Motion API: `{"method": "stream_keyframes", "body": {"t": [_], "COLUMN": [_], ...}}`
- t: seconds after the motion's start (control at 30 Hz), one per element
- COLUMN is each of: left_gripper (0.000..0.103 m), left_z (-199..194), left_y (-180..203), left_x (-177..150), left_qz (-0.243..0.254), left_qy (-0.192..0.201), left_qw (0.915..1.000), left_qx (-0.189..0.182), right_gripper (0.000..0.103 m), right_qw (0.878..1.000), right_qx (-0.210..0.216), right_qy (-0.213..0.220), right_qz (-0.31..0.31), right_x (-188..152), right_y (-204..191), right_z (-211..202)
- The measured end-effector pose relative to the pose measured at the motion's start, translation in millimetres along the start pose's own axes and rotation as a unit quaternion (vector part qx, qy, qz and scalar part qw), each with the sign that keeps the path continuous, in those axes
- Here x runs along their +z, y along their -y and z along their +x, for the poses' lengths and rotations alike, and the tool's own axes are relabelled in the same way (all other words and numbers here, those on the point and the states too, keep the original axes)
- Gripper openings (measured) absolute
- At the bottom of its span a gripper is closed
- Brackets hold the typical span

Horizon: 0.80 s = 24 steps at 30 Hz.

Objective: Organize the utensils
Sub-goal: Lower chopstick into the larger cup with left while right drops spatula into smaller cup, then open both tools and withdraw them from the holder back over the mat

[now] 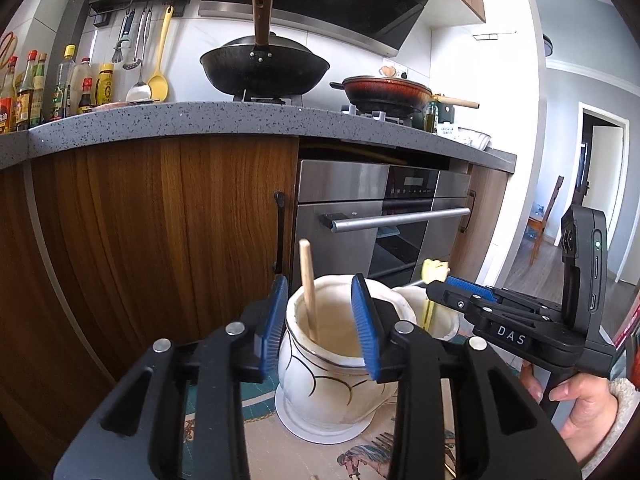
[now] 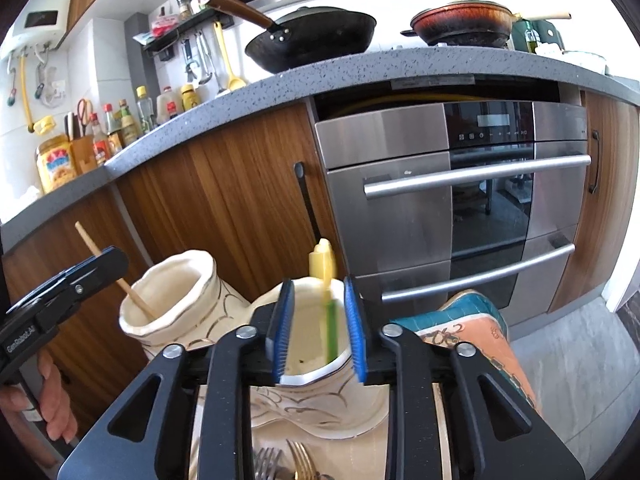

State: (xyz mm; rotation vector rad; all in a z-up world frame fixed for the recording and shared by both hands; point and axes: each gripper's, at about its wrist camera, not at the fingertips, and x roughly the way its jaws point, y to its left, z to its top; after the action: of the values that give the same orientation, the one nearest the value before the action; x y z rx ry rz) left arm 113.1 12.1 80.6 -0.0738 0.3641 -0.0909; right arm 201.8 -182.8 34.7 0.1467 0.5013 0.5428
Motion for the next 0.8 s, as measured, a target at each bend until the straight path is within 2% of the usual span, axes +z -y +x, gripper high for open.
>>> {"method": "stream_keyframes", "body": {"t": [0.07,0.1,0.17,0.2,0.27,0.33,0.47,0.53,0.67,0.8], "left_gripper": [0.050,0.052,0.056,0.058,0.069,0.078,0.094,0.097,0.097,0.097], "left_z": [-3.8,-5.1,-8.8,-10.0,-13.7,-17.8,-27.5,-32.5,-42.2,-48.6], "left_y": [-1.9,-2.9,-5.8,-7.2,-10.5,-12.7,-13.2,-13.6,-14.4,-13.6], "left_x": [0.6,0.4,-1.0,-1.8,-4.4,-7.1,-14.8,-18.7,-28.8,-44.4], "left_qz": [-0.001,-0.003,-0.007,-0.009,-0.014,-0.016,-0.013,-0.013,-0.011,-0.009], "left_qy": [0.005,0.007,0.008,0.008,0.009,0.011,0.019,0.022,0.024,0.006], "left_qw": [1.0000,0.9999,0.9999,0.9998,0.9996,0.9994,0.9986,0.9984,0.9974,0.9977], "left_qx": [0.005,0.007,0.012,0.015,0.021,0.029,0.047,0.051,0.067,0.066], "right_gripper": [0.039,0.040,0.052,0.055,0.069,0.079,0.090,0.093,0.095,0.096], "right_qw": [1.000,1.000,1.000,1.000,0.999,0.999,0.999,0.998,0.998,0.997], "right_qx": [-0.002,-0.003,-0.007,-0.009,-0.010,-0.011,-0.021,-0.028,-0.042,-0.048], "right_qy": [0.006,0.009,0.016,0.021,0.031,0.036,0.044,0.047,0.051,0.055], "right_qz": [0.004,0.005,0.008,0.009,0.014,0.019,0.024,0.022,0.007,-0.006], "right_x": [0.8,1.2,2.1,2.1,0.9,-0.5,-11.2,-18.9,-32.3,-45.1], "right_y": [-0.2,-0.1,-0.6,-0.3,0.5,1.4,3.9,4.1,-0.2,-6.0], "right_z": [-4.1,-7.3,-13.6,-17.2,-25.5,-31.3,-44.3,-51.1,-64.2,-78.0]}}
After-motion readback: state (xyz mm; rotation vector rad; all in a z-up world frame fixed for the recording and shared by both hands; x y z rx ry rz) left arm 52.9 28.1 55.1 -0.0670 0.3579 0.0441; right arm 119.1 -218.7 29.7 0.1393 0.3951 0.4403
